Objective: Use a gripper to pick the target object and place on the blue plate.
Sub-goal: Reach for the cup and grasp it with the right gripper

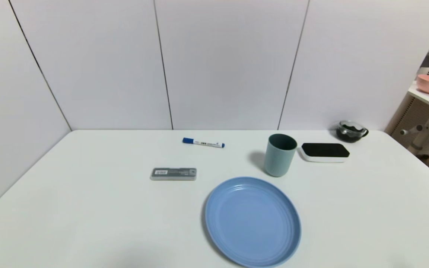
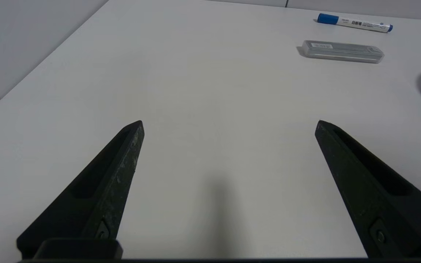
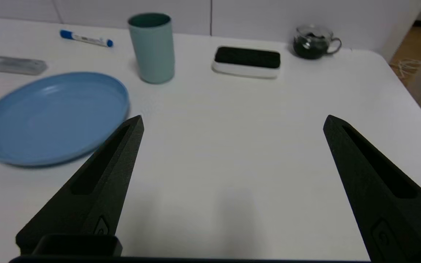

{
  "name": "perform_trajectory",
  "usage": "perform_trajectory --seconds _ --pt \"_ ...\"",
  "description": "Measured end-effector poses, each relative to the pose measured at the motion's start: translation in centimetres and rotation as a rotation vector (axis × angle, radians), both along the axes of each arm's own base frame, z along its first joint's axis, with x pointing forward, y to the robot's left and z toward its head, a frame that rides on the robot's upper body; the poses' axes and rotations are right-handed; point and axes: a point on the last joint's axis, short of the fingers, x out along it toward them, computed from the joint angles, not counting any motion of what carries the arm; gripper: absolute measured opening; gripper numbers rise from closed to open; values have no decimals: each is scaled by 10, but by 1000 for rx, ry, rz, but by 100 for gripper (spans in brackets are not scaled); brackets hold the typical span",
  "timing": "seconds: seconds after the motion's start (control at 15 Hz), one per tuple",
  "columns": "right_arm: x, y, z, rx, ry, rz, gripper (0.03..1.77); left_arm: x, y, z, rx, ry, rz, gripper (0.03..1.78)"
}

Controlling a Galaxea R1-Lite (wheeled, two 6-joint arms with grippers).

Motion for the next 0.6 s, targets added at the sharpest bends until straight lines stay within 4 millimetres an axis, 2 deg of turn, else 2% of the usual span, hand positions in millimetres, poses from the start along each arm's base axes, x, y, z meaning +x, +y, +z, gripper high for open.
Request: perform_trajectory --seconds 0.13,0.4,0.6 --pt "19 2 42 -18 -12 53 170 0 0 0 0 0 0 169" --pt "74 11 132 -95 -28 137 170 0 0 0 0 0 0 169" --pt "118 27 172 -127 74 229 170 0 0 0 1 0 0 169"
